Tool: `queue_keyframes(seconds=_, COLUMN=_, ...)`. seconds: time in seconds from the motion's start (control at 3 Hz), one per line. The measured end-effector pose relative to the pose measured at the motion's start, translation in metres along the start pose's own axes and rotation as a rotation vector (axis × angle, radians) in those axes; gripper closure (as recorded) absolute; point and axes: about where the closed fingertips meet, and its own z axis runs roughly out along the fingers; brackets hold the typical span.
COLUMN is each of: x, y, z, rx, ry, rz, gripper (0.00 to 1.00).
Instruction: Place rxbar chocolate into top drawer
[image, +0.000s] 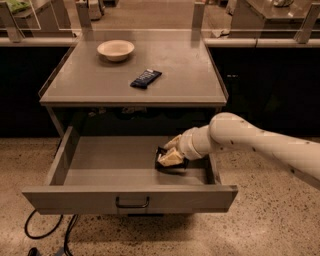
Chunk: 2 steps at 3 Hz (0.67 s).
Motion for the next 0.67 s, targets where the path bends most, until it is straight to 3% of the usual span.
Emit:
queue_keyframes(seconds=0.33, x=-0.001, y=-0.027, z=0.022, rx=-0.007, ry=0.051, rz=-0.026, gripper=1.0)
queue_keyframes(seconds=0.67, x=0.014, y=-0.022, z=0.058, rx=-0.072, ry=0.07, rz=-0.016, gripper=1.0)
